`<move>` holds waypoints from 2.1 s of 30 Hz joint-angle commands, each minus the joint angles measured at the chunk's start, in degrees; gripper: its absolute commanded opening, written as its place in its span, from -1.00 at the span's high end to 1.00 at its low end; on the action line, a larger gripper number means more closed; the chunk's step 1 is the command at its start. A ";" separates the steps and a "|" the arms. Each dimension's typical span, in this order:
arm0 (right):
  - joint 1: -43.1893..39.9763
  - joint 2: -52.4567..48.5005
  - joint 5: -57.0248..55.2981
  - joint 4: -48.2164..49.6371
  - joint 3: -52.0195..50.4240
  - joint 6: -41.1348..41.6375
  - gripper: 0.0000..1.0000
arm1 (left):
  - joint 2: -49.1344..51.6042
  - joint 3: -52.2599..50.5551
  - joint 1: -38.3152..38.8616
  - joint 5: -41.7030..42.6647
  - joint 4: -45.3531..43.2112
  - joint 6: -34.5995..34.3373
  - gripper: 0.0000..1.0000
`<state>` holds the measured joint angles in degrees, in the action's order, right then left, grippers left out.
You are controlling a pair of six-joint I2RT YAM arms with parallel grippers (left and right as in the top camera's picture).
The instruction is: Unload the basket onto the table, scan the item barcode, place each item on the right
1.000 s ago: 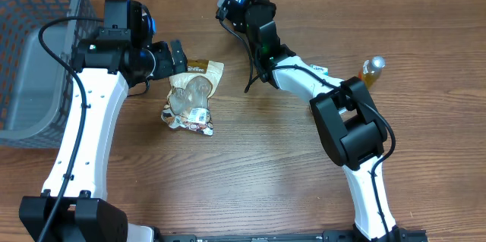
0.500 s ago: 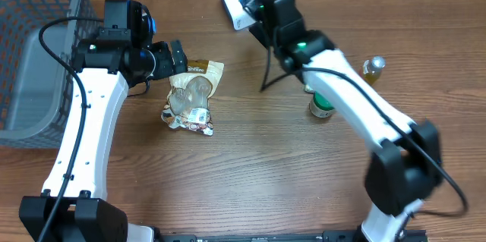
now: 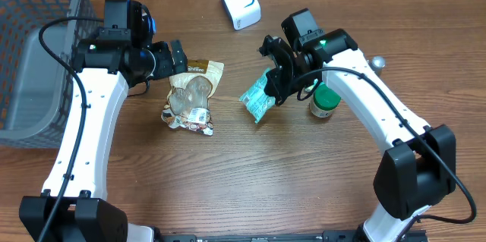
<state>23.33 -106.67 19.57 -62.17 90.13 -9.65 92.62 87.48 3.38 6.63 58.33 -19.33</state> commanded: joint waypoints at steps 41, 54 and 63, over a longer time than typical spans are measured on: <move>13.38 0.02 -19.67 27.41 -13.25 50.21 0.92 | 0.11 -0.11 0.39 0.26 -0.07 0.52 -0.99; 18.99 0.02 -22.93 30.93 -13.31 51.67 0.77 | 0.11 -0.11 0.39 0.26 -0.07 0.52 -0.98; 18.99 -1.44 -22.95 31.10 -13.31 51.89 0.92 | 0.11 -0.11 0.39 0.26 -0.07 0.52 -0.99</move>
<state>42.15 -106.74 -2.42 -31.53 77.21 42.00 92.62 87.48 3.38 6.63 58.33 -19.33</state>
